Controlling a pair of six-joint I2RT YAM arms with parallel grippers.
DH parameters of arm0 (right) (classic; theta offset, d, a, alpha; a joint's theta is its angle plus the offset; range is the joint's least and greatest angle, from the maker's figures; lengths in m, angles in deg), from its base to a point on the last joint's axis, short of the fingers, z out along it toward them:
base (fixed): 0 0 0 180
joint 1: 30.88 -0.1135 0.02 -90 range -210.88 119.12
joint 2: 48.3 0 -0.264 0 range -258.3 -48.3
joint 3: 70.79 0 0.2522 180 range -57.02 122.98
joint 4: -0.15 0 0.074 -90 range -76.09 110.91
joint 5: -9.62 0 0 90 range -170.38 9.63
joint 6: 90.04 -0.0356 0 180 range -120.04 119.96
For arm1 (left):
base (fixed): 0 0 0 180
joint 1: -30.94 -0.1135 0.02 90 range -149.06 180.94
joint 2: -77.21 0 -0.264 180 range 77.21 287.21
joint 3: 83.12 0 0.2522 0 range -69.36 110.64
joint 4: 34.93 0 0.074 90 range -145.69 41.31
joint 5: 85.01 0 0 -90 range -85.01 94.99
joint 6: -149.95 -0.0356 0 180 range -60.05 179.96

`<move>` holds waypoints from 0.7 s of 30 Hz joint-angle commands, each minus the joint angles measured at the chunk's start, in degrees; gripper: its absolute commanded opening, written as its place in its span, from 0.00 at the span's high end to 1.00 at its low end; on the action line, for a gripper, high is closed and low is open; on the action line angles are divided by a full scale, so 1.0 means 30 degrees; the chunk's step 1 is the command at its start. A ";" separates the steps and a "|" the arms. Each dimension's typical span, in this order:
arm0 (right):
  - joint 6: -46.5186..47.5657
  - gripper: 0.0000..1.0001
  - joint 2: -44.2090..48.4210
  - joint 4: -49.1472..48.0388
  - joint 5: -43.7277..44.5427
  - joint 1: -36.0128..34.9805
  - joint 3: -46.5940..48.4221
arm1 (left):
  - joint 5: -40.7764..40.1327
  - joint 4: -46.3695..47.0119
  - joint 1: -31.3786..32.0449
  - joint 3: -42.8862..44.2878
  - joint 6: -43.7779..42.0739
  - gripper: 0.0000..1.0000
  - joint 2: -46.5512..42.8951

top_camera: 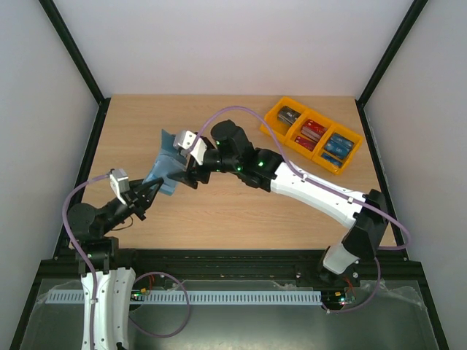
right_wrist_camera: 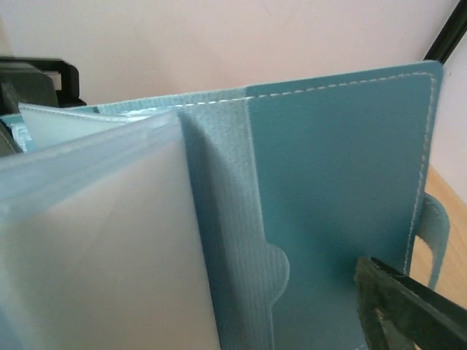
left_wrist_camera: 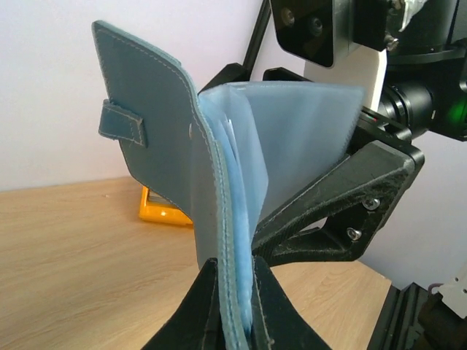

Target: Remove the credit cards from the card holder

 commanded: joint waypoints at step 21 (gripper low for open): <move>0.0741 0.98 0.0962 0.0440 -0.6283 0.0566 -0.0029 | -0.1911 -0.0067 0.0430 -0.0521 -0.0213 0.63 -0.1062</move>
